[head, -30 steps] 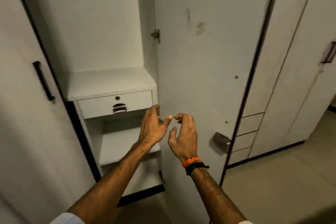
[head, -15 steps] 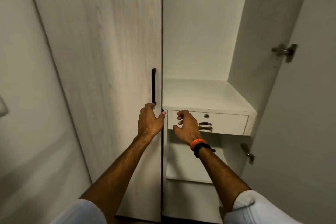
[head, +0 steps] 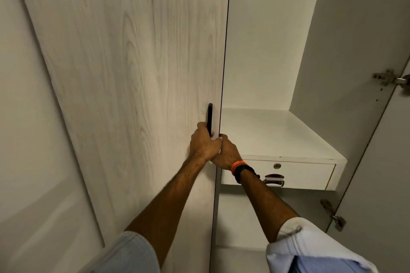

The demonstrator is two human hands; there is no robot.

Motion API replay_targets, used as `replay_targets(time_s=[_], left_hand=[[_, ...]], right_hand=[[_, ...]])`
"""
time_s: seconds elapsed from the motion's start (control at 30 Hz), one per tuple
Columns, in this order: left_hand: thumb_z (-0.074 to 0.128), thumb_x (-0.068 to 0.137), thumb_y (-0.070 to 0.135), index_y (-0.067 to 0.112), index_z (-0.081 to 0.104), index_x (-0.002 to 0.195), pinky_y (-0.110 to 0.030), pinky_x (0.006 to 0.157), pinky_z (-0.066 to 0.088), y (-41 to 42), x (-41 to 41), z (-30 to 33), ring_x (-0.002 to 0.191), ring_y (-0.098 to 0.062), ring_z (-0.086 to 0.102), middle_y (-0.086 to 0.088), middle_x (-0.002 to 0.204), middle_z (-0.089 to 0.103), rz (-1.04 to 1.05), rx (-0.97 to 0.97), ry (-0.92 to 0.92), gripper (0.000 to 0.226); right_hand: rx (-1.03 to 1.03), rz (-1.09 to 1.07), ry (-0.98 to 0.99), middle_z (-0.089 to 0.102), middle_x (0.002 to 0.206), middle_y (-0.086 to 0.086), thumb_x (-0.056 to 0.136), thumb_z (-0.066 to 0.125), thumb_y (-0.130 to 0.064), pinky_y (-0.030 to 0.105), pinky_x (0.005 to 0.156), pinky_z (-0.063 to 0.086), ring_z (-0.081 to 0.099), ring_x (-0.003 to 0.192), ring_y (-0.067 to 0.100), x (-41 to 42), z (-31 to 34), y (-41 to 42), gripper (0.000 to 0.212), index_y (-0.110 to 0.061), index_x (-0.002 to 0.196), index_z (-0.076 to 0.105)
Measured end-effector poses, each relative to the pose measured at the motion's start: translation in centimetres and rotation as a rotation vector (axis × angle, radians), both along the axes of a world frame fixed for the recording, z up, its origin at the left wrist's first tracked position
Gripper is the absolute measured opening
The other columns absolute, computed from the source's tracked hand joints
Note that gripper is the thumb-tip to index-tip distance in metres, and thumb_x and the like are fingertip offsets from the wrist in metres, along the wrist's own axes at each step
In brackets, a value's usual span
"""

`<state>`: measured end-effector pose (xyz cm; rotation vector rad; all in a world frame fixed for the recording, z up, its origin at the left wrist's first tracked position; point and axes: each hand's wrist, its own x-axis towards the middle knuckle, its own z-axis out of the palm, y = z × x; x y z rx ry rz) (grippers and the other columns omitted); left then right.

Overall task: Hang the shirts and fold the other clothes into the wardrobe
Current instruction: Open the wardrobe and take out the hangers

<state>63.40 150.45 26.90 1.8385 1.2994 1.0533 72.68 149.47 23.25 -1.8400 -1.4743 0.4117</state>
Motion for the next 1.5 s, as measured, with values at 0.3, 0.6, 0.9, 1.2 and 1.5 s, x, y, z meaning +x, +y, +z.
replay_targets(time_s=[0.3, 0.6, 0.9, 1.2, 1.5], left_hand=[[0.077, 0.081, 0.017, 0.012, 0.041, 0.13, -0.026, 0.08, 0.051, -2.8, -1.0, -1.8, 0.1, -0.018, 0.061, -0.004, 0.109, 0.06, 0.031, 0.076, -0.038, 0.061], [0.076, 0.083, 0.02, 0.017, 0.044, 0.123, -0.008, 0.067, 0.04, -12.9, -7.2, -2.2, 0.089, -0.01, 0.059, 0.002, 0.1, 0.059, 0.191, 0.137, -0.038, 0.05], [0.082, 0.076, 0.034, 0.021, 0.048, 0.117, -0.015, 0.07, 0.042, -22.6, -17.2, -2.0, 0.089, -0.012, 0.058, 0.003, 0.1, 0.061, 0.532, 0.194, -0.042, 0.055], [0.077, 0.083, 0.027, 0.014, 0.047, 0.137, -0.024, 0.09, 0.045, -26.7, -31.7, -1.7, 0.11, -0.014, 0.058, -0.001, 0.124, 0.062, 0.681, 0.114, -0.02, 0.064], [0.057, 0.097, 0.02, 0.019, 0.033, 0.151, -0.027, 0.092, 0.042, -25.9, -44.1, -0.9, 0.123, -0.025, 0.056, -0.005, 0.139, 0.057, 0.72, -0.031, -0.075, 0.059]], right_hand=[[0.068, 0.023, 0.181, 0.057, 0.11, 0.001, 0.085, 0.07, -0.006, 0.006, 0.063, 0.038, 0.054, 0.095, 0.012, -0.1, -1.2, -3.4, 0.059, -0.007, 0.136, 0.041], [0.244, 0.049, 0.288, 0.061, 0.084, -0.007, 0.083, 0.072, -0.012, 0.028, 0.077, 0.058, 0.058, 0.073, 0.004, -5.5, -2.5, -12.1, 0.026, -0.015, 0.105, 0.058], [0.387, 0.223, 0.18, 0.063, 0.076, -0.007, 0.074, 0.076, -0.029, 0.036, 0.062, 0.055, 0.061, 0.067, 0.011, -17.3, -3.9, -20.7, 0.029, -0.022, 0.087, 0.052], [0.397, 0.481, -0.022, 0.065, 0.1, 0.007, 0.084, 0.072, -0.025, 0.039, 0.075, 0.055, 0.064, 0.086, 0.026, -31.7, -3.3, -24.0, 0.033, -0.012, 0.107, 0.054], [0.255, 0.517, -0.265, 0.066, 0.112, 0.011, 0.09, 0.059, -0.016, 0.039, 0.082, 0.049, 0.064, 0.1, 0.034, -44.6, -1.6, -24.2, 0.028, -0.012, 0.116, 0.05]])
